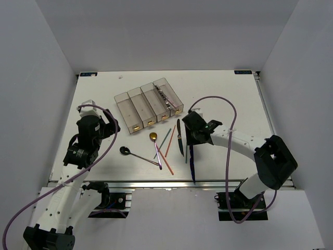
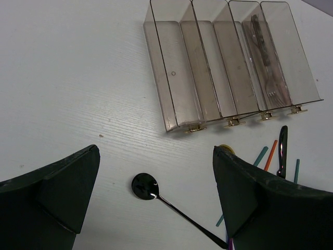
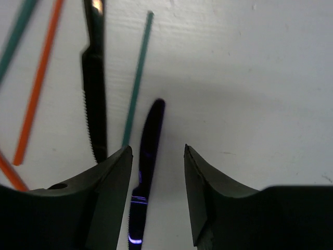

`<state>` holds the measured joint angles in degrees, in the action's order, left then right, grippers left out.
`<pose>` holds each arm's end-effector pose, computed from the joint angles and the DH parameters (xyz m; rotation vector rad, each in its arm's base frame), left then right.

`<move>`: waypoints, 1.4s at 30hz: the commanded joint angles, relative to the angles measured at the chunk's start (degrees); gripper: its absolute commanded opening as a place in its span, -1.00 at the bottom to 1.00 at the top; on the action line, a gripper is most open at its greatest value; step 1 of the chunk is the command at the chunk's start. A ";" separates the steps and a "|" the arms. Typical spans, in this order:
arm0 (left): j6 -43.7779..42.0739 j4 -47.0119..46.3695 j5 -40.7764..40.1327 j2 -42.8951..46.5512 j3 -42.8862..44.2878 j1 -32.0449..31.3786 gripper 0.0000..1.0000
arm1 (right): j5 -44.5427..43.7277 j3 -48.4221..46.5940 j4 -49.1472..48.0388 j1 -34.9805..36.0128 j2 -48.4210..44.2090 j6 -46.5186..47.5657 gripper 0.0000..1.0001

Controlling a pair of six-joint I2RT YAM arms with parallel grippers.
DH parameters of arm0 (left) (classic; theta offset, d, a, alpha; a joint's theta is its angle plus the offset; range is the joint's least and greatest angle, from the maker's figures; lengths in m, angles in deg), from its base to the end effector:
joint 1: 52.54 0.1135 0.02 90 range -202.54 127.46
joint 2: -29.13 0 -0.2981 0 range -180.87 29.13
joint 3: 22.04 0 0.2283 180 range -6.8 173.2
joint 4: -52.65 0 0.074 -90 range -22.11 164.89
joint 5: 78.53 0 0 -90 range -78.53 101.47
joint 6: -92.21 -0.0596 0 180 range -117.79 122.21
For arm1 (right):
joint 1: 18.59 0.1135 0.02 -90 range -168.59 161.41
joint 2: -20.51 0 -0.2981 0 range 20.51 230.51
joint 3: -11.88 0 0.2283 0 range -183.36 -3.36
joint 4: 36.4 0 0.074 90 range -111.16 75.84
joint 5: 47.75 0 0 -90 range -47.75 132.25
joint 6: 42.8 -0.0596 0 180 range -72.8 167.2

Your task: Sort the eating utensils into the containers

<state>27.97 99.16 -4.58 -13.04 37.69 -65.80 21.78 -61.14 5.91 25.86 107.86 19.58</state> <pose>0.1319 -0.0141 0.3190 -0.3926 2.0194 -0.1313 0.2279 0.1944 0.2463 -0.2290 2.4603 0.0747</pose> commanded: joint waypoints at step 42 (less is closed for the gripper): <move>-0.53 -0.59 1.99 0.60 -0.28 -1.60 0.96 | 4.29 11.11 -1.31 6.79 8.27 -9.56 -0.50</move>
<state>27.73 99.11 -2.68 -13.46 37.69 -66.85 21.80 -53.66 1.19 32.06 112.93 10.51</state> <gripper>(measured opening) 0.982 0.273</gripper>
